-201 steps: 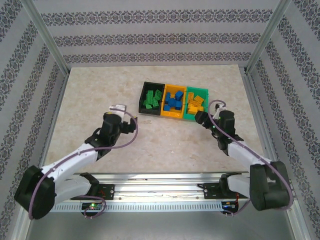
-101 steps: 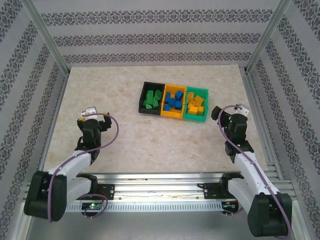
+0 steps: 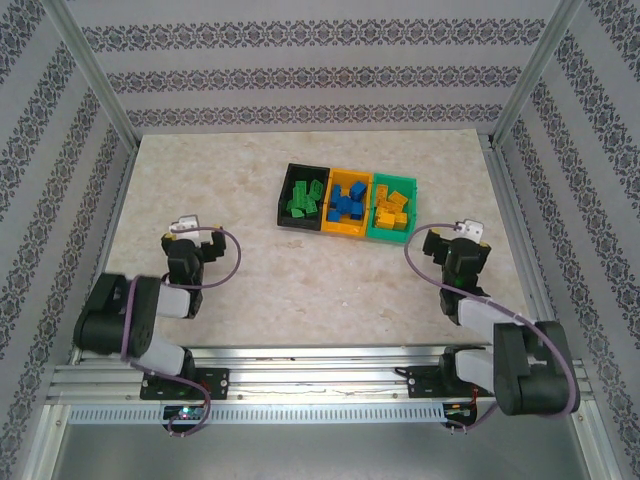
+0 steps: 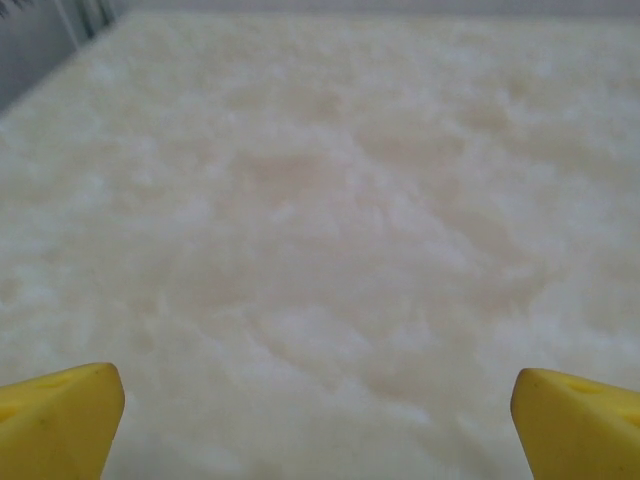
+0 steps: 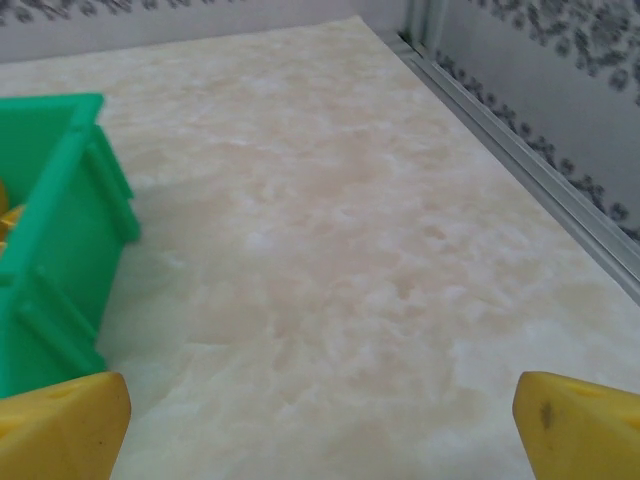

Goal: Sort the legos into containers by color
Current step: Reset both arms

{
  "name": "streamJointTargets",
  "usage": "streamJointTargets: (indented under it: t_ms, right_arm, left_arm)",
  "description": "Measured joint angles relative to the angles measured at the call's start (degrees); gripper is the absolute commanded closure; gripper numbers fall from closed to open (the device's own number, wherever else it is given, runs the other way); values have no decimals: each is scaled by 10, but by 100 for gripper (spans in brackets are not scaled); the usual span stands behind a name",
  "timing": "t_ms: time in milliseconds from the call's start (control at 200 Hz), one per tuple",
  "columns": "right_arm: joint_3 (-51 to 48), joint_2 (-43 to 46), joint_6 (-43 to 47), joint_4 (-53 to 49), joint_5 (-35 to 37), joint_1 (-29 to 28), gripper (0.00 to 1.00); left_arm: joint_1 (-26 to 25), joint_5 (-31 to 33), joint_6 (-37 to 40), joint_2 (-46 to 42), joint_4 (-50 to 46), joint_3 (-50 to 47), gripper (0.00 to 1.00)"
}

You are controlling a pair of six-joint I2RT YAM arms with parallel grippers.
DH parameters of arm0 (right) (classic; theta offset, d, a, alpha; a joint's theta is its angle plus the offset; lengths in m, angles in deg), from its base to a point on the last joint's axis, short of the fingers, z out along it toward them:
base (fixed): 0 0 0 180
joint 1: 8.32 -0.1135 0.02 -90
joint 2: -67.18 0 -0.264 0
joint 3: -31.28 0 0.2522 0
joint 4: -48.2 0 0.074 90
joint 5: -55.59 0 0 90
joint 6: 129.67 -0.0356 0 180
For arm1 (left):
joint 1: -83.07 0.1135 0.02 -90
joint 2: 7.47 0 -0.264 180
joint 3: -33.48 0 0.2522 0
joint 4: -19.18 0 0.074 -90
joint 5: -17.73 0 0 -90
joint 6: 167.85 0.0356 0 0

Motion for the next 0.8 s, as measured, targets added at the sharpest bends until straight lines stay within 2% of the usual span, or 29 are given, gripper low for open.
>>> streamJointTargets:
  t_ms: [125,220,285,390,799]
  right_arm:
    - [-1,-54,16,97,-22,0,1]
    - [1,-163,29,202,-44,-3,2]
    - [4,-177,48,171,-59,-18,2]
    - [19,-179,66,181,-72,-35,2]
    - [39,-177,76,191,-62,-38,2]
  left_arm:
    - [0,-18,6,0,-6,22,0]
    - [0,-26,9,-1,-7,40,1]
    - [0,-27,10,-1,-7,43,1]
    - [0,-26,10,-1,-7,43,1]
    - [0,-40,15,-1,-45,67,1]
